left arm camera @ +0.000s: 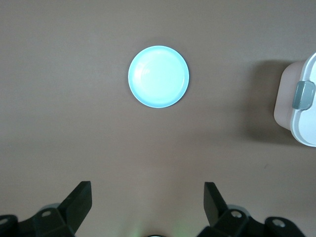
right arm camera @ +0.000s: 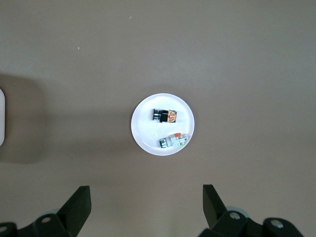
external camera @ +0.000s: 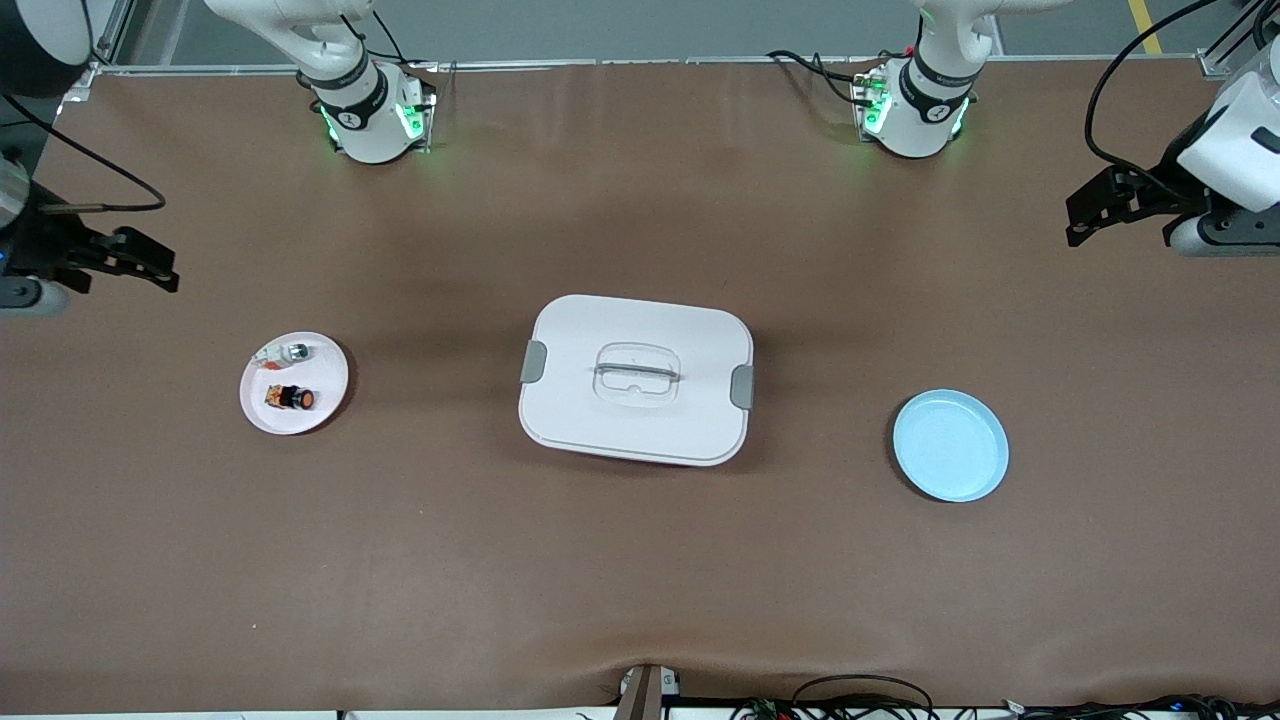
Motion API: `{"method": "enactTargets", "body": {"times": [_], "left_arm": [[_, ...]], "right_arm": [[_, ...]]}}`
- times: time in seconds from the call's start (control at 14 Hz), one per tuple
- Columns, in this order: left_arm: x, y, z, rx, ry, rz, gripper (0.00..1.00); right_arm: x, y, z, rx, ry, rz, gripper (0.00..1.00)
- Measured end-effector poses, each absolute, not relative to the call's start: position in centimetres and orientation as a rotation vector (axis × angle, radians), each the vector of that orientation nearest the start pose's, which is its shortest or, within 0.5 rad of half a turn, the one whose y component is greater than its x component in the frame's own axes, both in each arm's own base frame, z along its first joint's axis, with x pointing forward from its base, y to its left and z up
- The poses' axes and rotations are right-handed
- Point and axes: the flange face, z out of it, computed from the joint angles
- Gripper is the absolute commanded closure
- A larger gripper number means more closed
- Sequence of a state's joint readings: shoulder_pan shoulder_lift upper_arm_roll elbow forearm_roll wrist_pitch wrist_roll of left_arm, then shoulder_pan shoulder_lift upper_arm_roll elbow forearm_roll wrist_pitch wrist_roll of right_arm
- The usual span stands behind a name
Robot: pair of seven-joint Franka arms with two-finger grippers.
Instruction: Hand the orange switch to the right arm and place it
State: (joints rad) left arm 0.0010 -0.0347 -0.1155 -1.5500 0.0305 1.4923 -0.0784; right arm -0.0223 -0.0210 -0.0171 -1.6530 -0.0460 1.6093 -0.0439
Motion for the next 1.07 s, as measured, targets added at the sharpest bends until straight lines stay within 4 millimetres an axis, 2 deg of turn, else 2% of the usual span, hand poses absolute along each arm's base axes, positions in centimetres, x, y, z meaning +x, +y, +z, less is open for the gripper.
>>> {"method": "enactTargets", "body": {"times": [0.36, 0.85, 1.07], "left_arm": [[53.3, -5.9, 64.6, -3.104, 0.053, 0.031, 0.0], [53.3, -5.9, 64.9, -3.105, 0.053, 0.023, 0.0], [53.2, -5.9, 64.9, -3.105, 0.054, 0.027, 0.0]], "right_arm": [[55.0, -3.1, 60.3, -3.159, 0.068, 0.037, 0.0], [54.8, -2.4, 61.3, -3.085, 0.171, 0.019, 0.0], [54.7, -2.9, 61.3, -3.061, 0.229, 0.023, 0.0]]}}
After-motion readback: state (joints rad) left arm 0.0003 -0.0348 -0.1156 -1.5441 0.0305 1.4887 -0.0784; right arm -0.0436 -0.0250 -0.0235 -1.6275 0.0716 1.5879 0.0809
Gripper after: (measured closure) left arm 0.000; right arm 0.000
